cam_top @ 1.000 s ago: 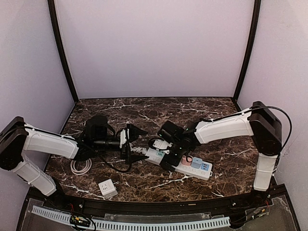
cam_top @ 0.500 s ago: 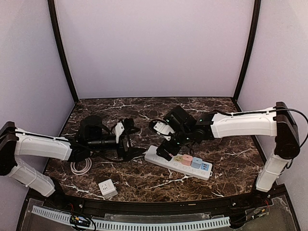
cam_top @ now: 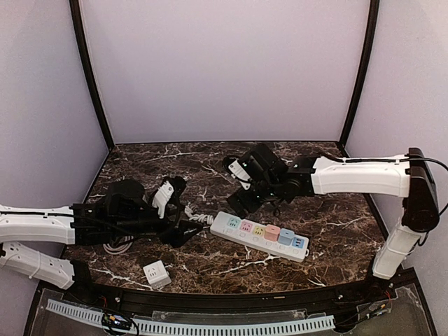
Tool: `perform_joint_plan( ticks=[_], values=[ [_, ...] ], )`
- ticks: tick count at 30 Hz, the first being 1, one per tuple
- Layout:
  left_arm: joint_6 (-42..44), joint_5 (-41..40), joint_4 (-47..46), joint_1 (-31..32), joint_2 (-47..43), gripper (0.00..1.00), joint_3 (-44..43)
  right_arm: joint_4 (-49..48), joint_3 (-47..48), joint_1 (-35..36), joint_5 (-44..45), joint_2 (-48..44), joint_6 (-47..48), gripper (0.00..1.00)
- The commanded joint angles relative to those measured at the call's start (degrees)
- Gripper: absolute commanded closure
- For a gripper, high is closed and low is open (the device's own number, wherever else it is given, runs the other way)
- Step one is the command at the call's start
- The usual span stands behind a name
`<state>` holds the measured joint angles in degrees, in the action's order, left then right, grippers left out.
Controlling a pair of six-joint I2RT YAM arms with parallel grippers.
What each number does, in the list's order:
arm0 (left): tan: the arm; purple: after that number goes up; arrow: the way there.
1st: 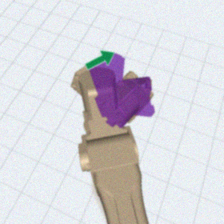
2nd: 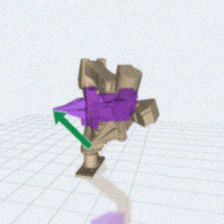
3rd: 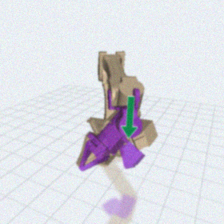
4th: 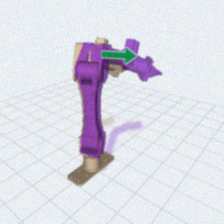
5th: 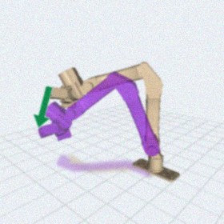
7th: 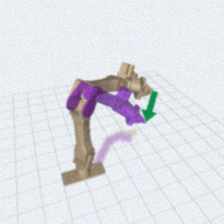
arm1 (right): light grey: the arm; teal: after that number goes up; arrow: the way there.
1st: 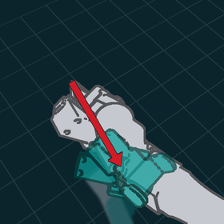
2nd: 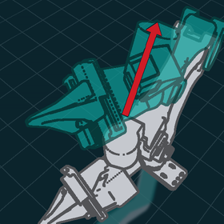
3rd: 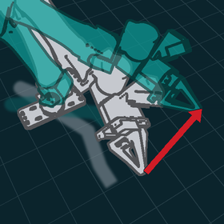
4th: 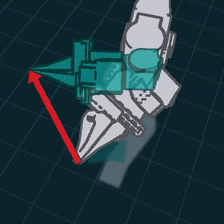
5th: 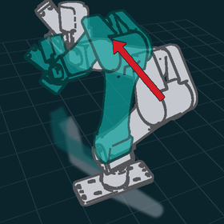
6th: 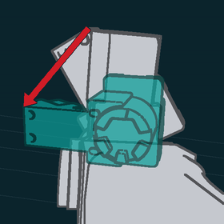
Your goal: Insert the plug
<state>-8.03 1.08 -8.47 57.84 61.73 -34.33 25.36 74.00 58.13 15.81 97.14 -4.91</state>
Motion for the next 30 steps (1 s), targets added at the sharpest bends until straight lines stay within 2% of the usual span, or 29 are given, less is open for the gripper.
perform_joint_plan(
  ticks=[1, 7, 16, 23, 30],
  values=[
    [-10.0, -9.8, 14.8, 3.7, -4.6, 0.08, 1.6, 2.0, 1.3, 0.0, 3.7, -4.3, -5.0, 0.01],
    [-16.1, -14.8, 24.7, 7.4, -12.2, 0.08, 3.9, 1.3, -0.6, 0.2, 1.0, -11.9, -7.4, 0.01],
    [-24.1, -17.7, 37.2, 12.7, -13.7, 0.10, 5.5, 1.9, -4.4, 2.6, -5.1, -18.5, -11.5, 0.01],
    [-29.9, -17.7, 41.0, 17.0, -15.5, 0.11, 7.8, 2.5, -6.1, 6.1, -3.2, -19.6, -12.5, 0.01],
    [-32.8, -18.9, 43.0, 20.0, -11.7, 0.11, 7.8, 2.5, -7.1, 7.7, -2.9, -19.8, -12.2, 0.01]
  ],
)
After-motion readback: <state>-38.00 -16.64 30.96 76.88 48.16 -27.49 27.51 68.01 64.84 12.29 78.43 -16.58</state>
